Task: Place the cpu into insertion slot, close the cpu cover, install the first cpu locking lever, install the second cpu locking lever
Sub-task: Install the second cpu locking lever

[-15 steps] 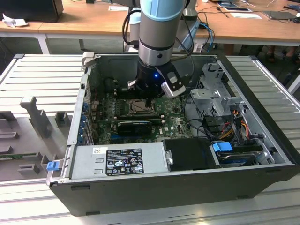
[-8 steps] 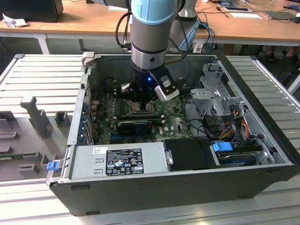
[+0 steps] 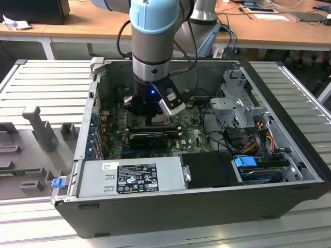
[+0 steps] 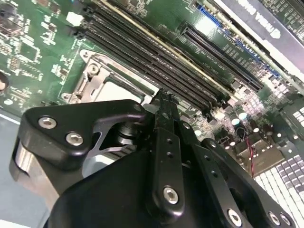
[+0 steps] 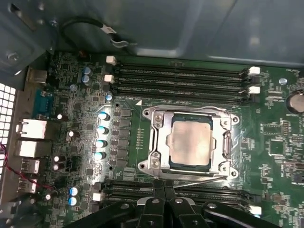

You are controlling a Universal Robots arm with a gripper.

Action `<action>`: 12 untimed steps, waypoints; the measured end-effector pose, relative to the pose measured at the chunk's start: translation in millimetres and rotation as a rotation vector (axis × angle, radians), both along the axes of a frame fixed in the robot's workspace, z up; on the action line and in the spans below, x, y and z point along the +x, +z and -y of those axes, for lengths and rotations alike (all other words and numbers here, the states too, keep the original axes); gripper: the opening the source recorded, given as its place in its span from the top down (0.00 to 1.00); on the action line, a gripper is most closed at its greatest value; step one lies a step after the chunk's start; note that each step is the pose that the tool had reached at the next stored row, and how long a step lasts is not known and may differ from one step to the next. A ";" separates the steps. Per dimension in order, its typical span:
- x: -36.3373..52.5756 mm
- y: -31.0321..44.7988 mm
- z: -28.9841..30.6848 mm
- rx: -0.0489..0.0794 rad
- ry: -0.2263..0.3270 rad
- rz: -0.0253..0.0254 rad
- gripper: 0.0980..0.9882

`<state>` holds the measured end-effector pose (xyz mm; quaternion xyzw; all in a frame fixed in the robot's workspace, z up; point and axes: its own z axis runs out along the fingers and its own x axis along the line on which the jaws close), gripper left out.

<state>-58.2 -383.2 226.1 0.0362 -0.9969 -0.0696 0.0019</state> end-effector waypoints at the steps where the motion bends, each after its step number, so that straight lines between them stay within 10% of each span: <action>1: -0.3 -2.4 0.0 0.000 0.001 0.0000 0.99; 5: -1.1 -9.9 0.4 0.008 0.003 -0.0002 0.99; 12: -9.4 -14.2 10.9 0.075 0.008 0.0002 0.99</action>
